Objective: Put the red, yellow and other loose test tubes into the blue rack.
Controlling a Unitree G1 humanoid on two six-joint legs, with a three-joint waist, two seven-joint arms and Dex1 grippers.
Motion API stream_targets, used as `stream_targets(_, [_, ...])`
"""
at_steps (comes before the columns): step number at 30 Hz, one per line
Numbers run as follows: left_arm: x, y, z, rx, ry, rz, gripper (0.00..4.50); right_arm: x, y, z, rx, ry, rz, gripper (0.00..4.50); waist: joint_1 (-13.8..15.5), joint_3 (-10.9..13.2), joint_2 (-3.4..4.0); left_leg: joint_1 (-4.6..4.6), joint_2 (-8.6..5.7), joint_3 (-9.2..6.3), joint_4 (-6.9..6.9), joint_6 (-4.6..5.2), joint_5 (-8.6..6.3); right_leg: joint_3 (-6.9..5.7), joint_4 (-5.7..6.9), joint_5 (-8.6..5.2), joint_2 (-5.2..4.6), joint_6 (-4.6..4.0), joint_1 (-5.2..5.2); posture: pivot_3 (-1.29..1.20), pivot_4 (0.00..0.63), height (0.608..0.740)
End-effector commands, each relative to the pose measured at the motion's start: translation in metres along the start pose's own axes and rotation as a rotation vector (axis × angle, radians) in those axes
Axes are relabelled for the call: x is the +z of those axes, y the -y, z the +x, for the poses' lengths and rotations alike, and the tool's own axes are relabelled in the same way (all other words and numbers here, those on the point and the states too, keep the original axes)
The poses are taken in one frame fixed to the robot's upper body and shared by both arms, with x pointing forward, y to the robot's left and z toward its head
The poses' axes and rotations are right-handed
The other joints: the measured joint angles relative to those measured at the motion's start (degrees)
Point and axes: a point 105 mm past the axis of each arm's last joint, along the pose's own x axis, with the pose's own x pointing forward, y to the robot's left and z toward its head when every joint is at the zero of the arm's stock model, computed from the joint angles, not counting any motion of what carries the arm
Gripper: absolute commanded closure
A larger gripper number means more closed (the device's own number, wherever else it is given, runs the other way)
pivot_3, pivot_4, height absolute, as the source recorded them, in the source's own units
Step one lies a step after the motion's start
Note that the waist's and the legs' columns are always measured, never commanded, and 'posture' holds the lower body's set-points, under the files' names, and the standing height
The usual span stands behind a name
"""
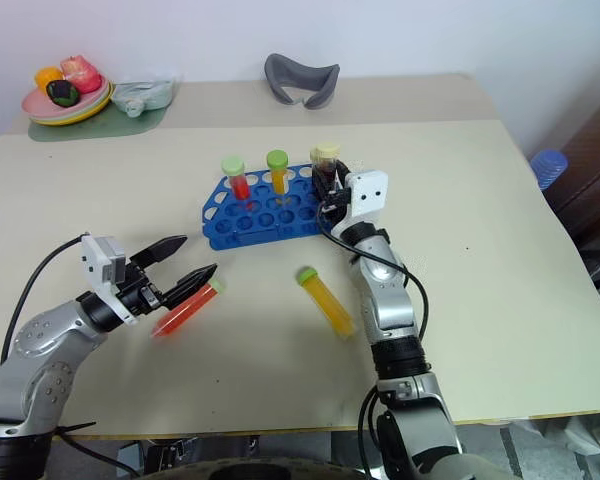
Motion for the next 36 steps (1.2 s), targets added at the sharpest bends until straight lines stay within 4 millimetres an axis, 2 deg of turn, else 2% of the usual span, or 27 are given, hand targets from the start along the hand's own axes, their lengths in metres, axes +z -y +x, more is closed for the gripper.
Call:
stream_targets(1, [0.012,0.0,-0.001,-0.006,0.022,0.044,0.0,0.002,-0.003,0.0,-0.003,0.042,-0.009,2.6,0.0,0.0,0.0,0.0,0.0,0.0,0.0,0.0,0.0,0.0,0.0,0.0,0.0,0.0,0.0,0.0,0.15,0.74])
stream_targets(16, [0.016,0.0,-0.001,-0.011,0.012,0.056,0.0,0.0,-0.002,0.002,-0.006,0.03,-0.003,2.6,0.01,0.0,0.0,0.0,0.0,0.0,0.0,0.0,0.0,0.0,0.0,0.0,0.0,0.0,0.0,0.0,0.15,0.74])
stream_targets(21, [0.016,0.0,0.0,-0.013,0.015,0.055,0.0,0.013,0.001,0.008,-0.007,0.035,0.003,2.6,0.0,0.0,0.01,0.0,0.0,0.0,0.0,0.0,0.0,0.0,0.0,0.0,0.0,0.0,0.0,0.0,0.15,0.74])
stream_targets(30, [0.016,0.001,0.0,-0.009,0.018,0.047,0.0,0.027,0.007,0.009,0.02,-0.066,0.035,2.6,0.05,0.01,0.01,0.0,0.0,0.0,-0.01,0.0,0.0,0.0,0.0,0.0,0.0,0.0,0.0,0.0,0.15,0.74])
stream_targets(36, [0.014,0.002,0.001,-0.008,0.019,0.041,0.0,0.03,0.012,0.005,0.049,-0.229,0.028,2.6,0.07,0.01,0.02,0.0,0.0,0.0,-0.01,0.0,0.0,0.0,-0.01,0.0,0.0,0.0,0.0,0.0,0.15,0.74])
